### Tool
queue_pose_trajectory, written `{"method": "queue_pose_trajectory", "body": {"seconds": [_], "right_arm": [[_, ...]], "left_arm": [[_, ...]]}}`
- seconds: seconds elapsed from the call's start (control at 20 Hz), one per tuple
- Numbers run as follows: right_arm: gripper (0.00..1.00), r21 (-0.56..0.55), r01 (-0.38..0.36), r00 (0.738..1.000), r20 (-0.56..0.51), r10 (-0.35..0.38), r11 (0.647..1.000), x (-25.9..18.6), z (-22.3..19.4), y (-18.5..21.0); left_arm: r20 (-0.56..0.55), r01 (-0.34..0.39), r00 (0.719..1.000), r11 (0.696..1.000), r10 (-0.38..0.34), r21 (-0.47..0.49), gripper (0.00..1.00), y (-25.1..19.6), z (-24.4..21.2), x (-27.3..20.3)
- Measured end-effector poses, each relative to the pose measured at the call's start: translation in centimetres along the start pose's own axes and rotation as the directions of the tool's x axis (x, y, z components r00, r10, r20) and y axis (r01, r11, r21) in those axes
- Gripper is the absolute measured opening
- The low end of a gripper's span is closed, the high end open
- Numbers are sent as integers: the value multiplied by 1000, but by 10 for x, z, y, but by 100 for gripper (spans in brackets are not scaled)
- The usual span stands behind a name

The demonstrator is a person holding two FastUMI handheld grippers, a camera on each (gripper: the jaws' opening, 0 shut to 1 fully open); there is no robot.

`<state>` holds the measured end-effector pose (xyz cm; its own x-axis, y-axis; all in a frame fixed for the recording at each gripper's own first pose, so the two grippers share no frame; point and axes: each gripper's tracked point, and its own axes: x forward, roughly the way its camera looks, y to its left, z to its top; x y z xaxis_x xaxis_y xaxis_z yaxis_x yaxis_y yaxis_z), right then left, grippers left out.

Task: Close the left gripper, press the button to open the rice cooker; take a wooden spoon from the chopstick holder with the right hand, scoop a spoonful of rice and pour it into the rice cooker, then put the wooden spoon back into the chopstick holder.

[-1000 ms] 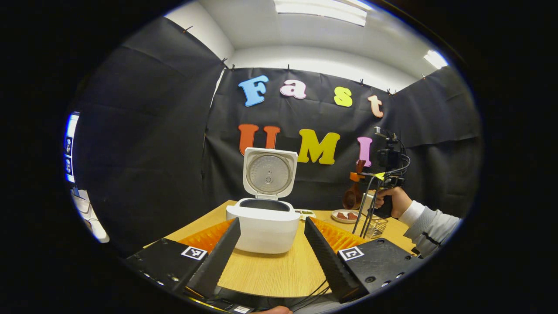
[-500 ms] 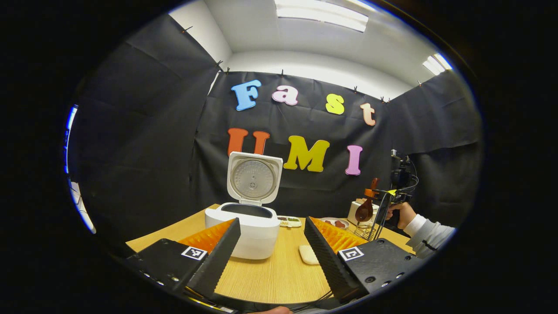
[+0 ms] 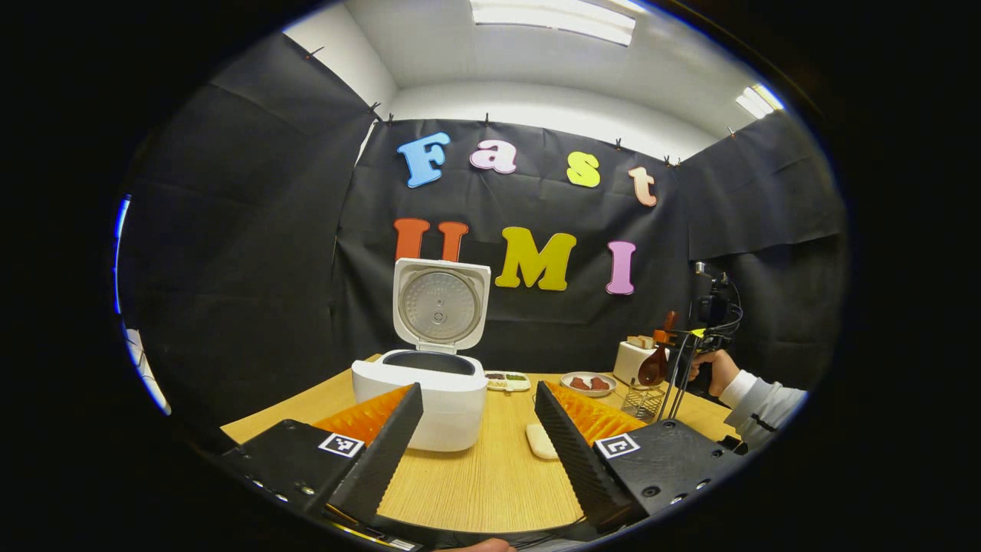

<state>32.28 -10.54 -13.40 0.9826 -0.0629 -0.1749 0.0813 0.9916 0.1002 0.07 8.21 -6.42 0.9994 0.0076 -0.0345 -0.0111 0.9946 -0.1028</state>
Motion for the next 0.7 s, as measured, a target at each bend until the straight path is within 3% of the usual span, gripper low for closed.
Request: {"method": "queue_pose_trajectory", "body": {"seconds": [0.2,0.3,0.35,0.4,0.5,0.6,0.7], "right_arm": [[24,54,-10,999,-33,12,998,12,-19,-12],[45,54,20,999,-51,-17,998,15,-30,-23],[57,45,45,998,-56,-42,998,15,-31,-30],[71,36,72,995,-66,-69,997,13,-33,-36],[97,55,129,990,-56,-126,990,7,-34,-48],[96,62,196,980,-38,-194,979,-8,-33,-60],[100,73,171,985,0,-171,983,-21,-24,-50]], "left_arm": [[-9,2,1000,1000,-2,-16,94,-3,-6,6],[-22,6,1000,1000,-6,-10,94,-8,-12,11],[-36,9,999,1000,-9,-8,100,-11,-17,12],[-44,9,999,1000,-9,-3,94,-14,-21,13],[-55,14,998,1000,-13,20,94,-21,-26,17],[-66,20,998,999,-17,49,94,-27,-33,23],[-64,17,998,998,-13,67,94,-30,-37,28]]}}
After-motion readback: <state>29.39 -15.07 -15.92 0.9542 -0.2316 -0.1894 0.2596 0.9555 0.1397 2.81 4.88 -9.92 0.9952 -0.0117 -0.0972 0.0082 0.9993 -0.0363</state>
